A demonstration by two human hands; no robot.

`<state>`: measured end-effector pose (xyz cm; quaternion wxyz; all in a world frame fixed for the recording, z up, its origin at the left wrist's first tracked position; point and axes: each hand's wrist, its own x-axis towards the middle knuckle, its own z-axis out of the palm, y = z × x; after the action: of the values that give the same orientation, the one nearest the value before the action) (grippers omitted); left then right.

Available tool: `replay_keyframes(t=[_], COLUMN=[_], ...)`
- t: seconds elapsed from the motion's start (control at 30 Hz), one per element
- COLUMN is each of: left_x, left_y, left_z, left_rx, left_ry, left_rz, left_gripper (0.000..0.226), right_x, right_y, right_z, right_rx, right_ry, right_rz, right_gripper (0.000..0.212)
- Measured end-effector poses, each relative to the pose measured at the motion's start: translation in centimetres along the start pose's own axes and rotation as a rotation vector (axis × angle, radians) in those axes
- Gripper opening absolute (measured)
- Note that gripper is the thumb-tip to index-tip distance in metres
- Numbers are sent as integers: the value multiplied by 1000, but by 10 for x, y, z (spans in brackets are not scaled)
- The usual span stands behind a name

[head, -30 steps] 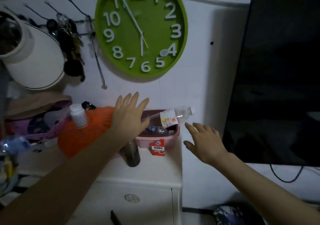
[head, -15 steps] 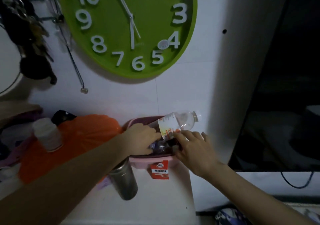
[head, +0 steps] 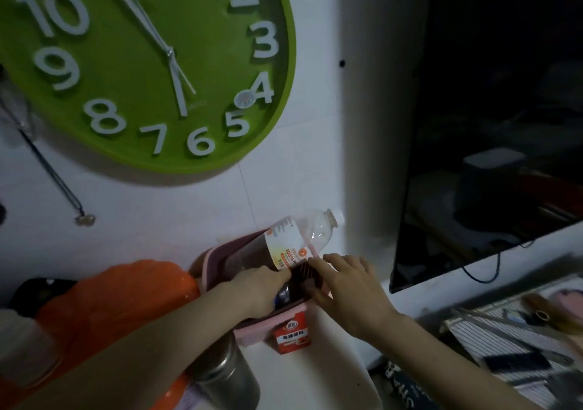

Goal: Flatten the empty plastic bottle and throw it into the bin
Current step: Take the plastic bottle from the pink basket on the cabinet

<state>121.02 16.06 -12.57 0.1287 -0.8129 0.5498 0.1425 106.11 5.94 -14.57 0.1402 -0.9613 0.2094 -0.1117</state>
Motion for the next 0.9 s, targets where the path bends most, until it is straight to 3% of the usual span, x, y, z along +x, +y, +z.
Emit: replay_keyframes(t=[0.1, 0.2, 0.4, 0.53, 0.7, 0.9], left_x=[-2, -10, -31, -35, -32, -33], left_y=[-7, -15, -5, 36, 122, 250], left_z=[-4, -10, -36, -47, -41, 1], left_rx=[-40, -60, -108, 15, 104, 169], left_ry=[0, 90, 526, 697, 722, 622], left_rz=[31, 62, 73, 208, 333, 530], left_gripper=[48, 42, 44, 39, 38, 34], right_x=[-10, -18, -39, -67, -143, -277], right_y=[0, -1, -16, -18, 16, 75], right_z=[1, 0, -15, -35, -51, -65], right_rx=[-21, -33, -41, -48, -110, -205], right_ry=[20, 46, 129, 206, 264, 276], right_rz=[60, 117, 194, 284, 511, 807], right_gripper=[49, 44, 48, 49, 56, 63])
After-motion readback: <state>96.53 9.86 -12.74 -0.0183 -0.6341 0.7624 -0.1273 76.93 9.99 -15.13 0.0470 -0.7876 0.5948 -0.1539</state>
